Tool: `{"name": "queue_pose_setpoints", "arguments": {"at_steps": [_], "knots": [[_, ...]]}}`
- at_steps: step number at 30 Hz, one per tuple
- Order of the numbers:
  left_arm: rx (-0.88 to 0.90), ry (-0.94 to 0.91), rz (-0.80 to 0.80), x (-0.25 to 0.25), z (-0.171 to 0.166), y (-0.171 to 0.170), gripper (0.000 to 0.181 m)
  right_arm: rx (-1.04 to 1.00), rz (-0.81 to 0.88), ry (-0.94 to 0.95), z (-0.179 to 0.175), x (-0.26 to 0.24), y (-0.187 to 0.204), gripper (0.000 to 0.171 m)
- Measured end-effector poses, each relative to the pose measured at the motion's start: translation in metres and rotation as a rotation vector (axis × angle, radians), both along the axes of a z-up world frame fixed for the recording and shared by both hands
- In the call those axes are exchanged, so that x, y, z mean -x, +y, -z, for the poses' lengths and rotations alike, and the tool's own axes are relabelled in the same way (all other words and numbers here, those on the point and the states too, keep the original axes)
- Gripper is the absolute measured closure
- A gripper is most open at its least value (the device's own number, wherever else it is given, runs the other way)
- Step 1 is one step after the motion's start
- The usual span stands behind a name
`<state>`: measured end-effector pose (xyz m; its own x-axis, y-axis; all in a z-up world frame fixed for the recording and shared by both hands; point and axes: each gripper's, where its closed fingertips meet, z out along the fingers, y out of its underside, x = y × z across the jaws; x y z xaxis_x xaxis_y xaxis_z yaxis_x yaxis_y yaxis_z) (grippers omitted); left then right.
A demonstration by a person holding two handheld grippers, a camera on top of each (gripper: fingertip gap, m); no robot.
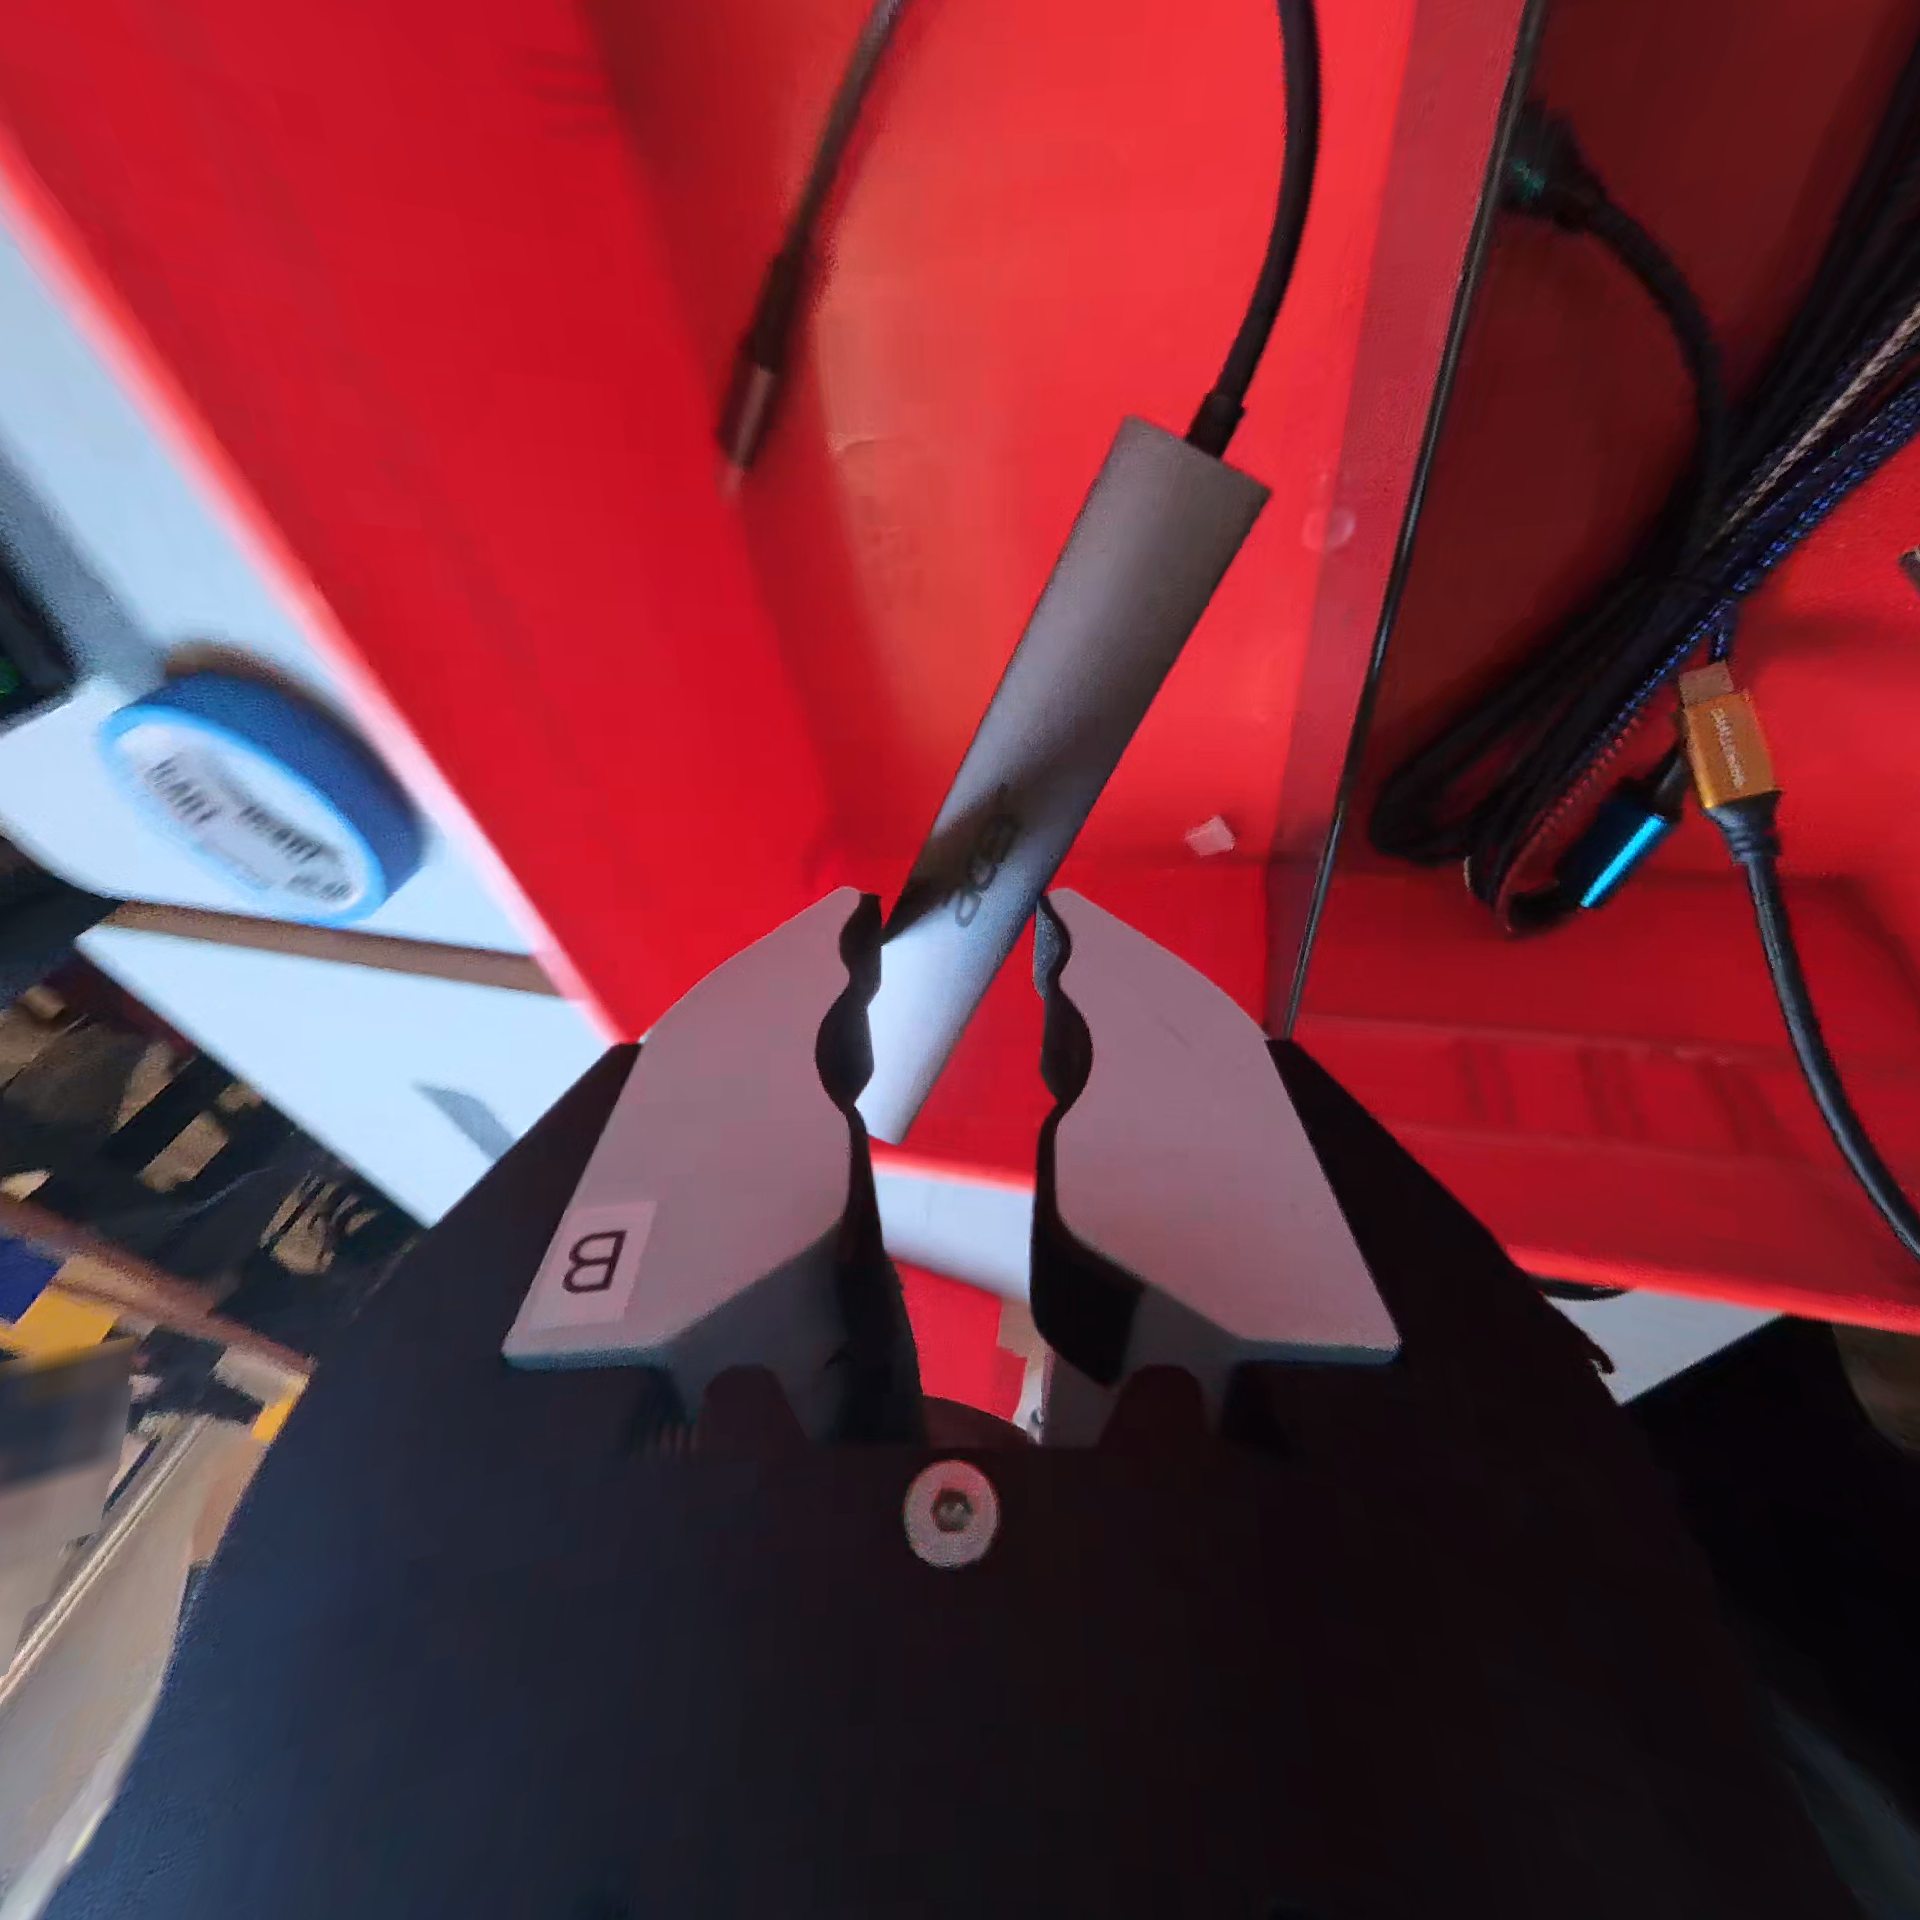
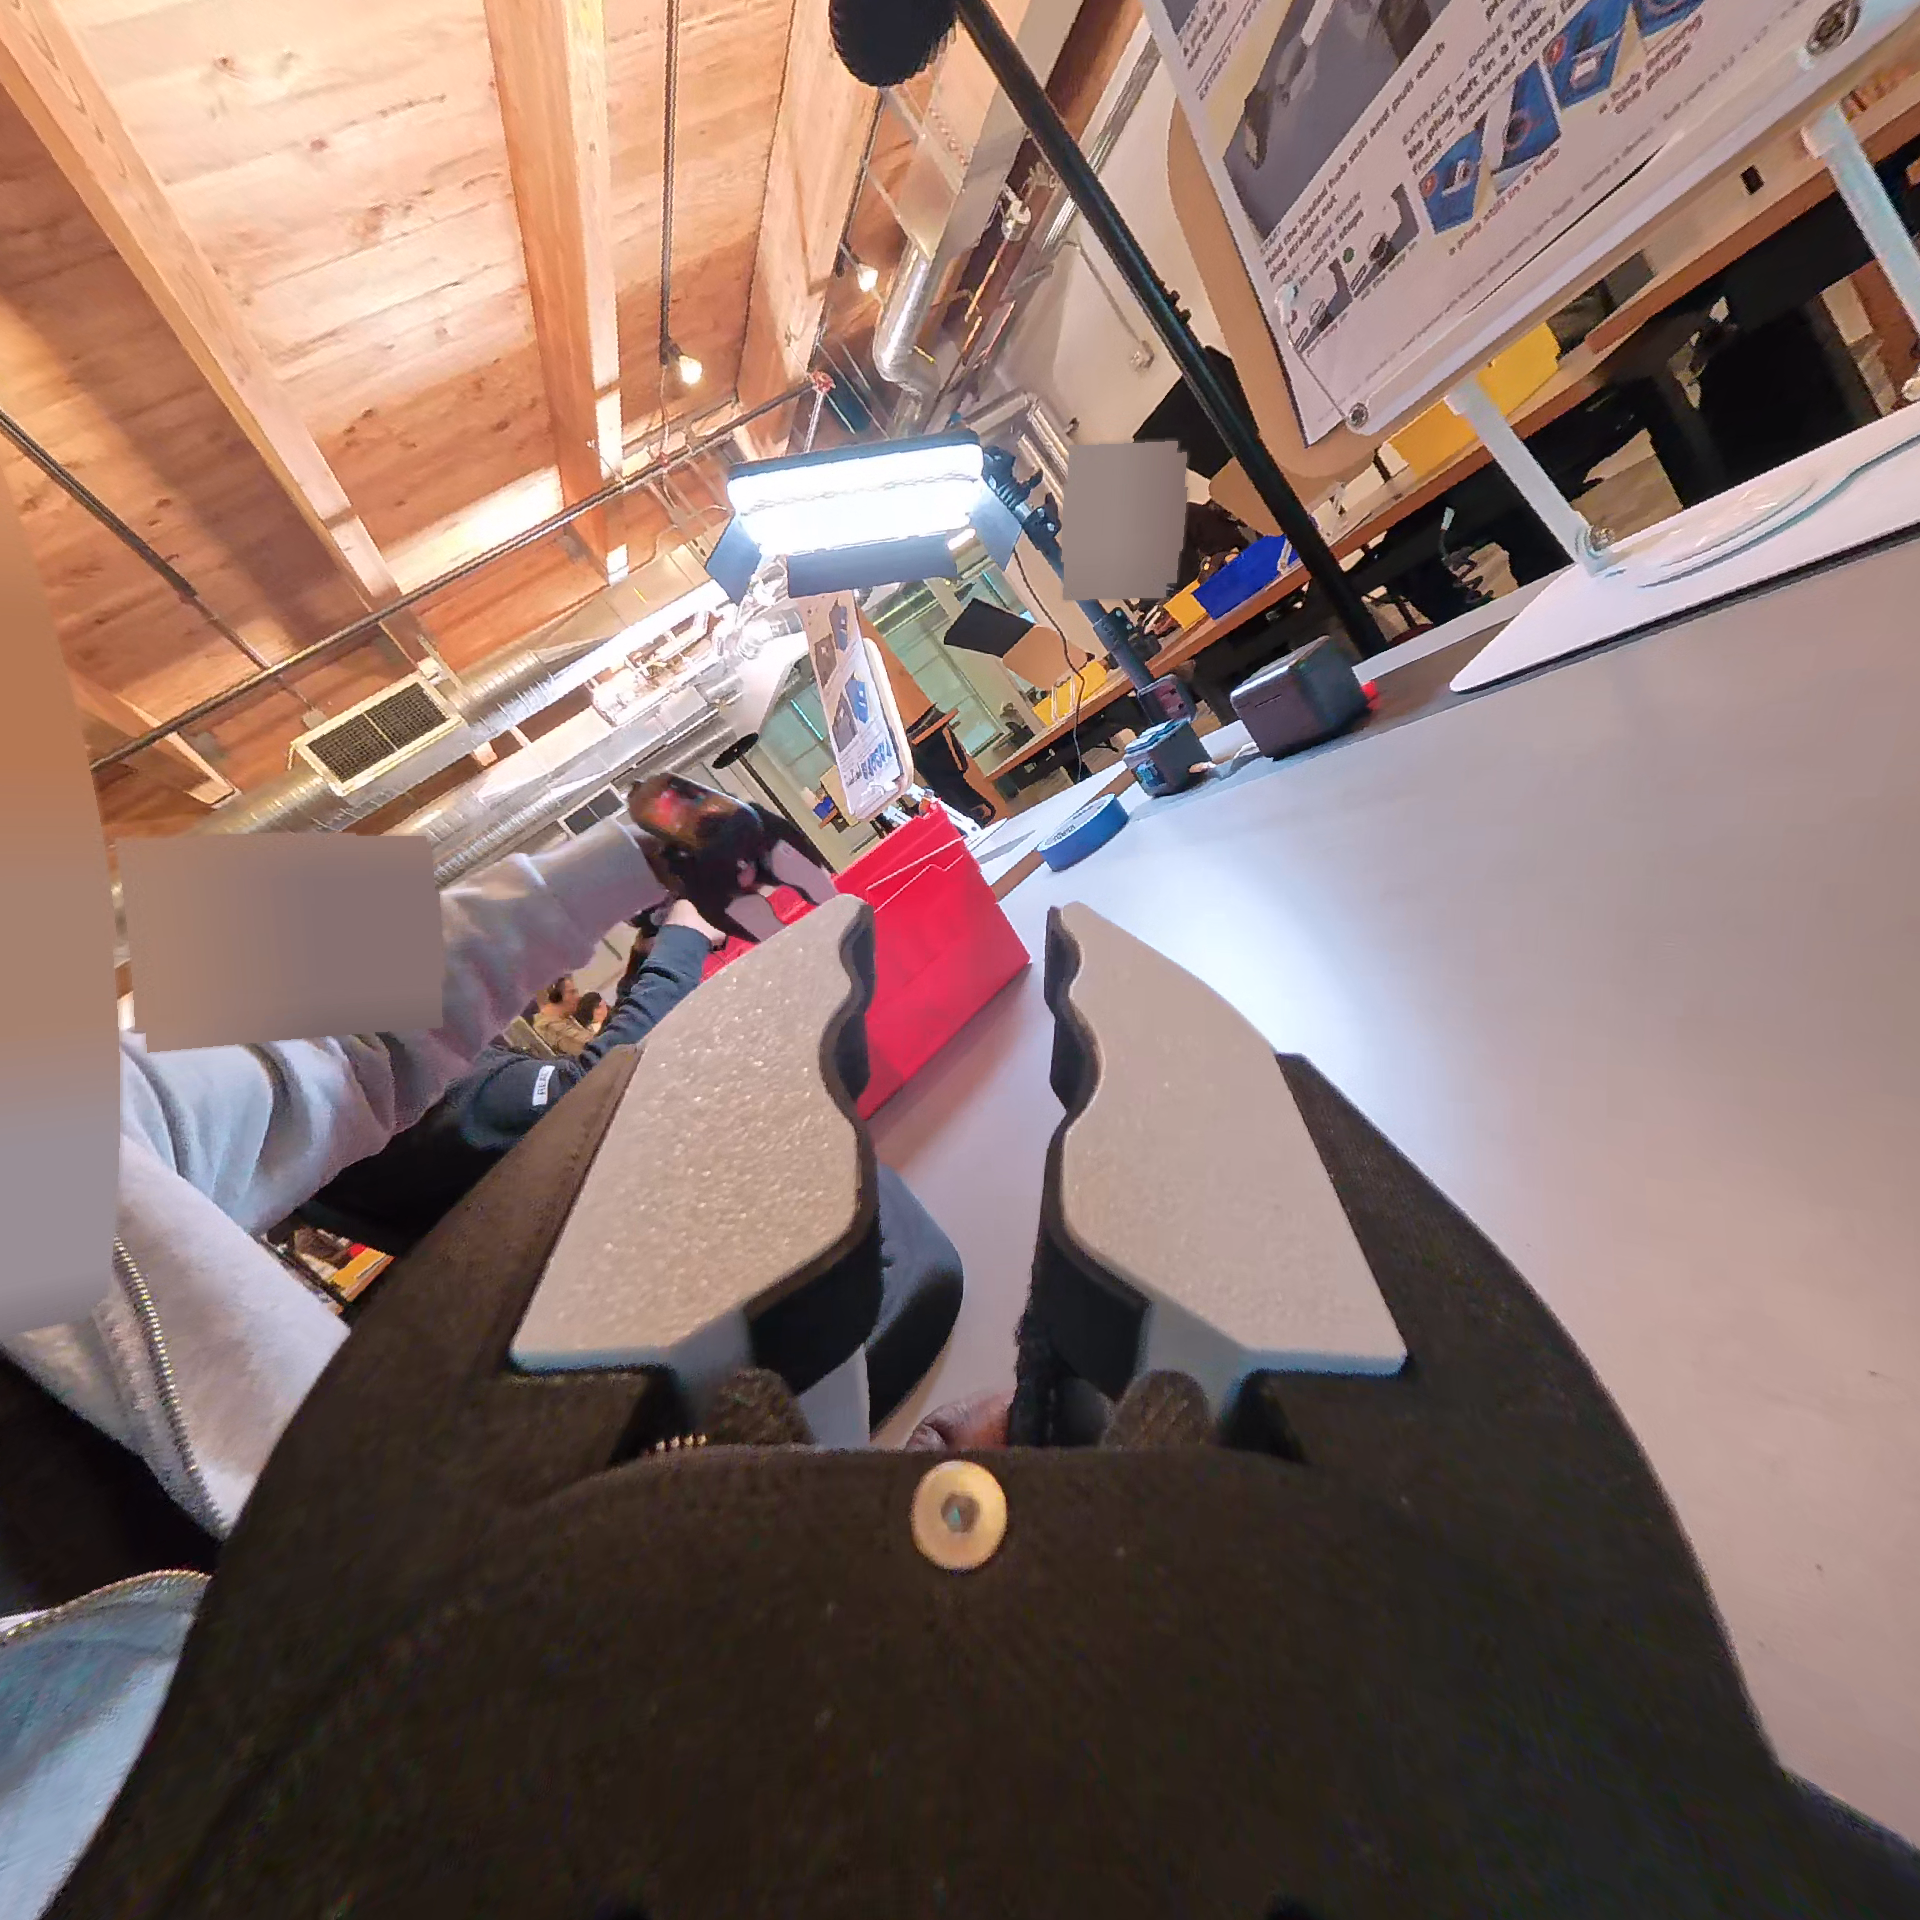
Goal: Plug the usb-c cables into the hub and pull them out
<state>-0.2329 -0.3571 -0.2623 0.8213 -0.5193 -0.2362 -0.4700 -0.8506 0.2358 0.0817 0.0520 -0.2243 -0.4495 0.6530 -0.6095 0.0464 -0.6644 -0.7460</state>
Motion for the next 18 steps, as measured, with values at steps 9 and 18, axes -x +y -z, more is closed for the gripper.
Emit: {"name": "queue_pose_setpoints", "arguments": {"at_steps": [9,18], "knots": [[-0.492,0.453,-0.026,-0.010,-0.140,0.044,0.168,0.005,0.013,0.008,-0.001,-0.004,0.001,0.142],[-1.273,0.659,-0.061,-0.079,-0.222,0.084,0.172,-0.009,0.041,0.027,-0.003,-0.007,0.003,0.143]]}}
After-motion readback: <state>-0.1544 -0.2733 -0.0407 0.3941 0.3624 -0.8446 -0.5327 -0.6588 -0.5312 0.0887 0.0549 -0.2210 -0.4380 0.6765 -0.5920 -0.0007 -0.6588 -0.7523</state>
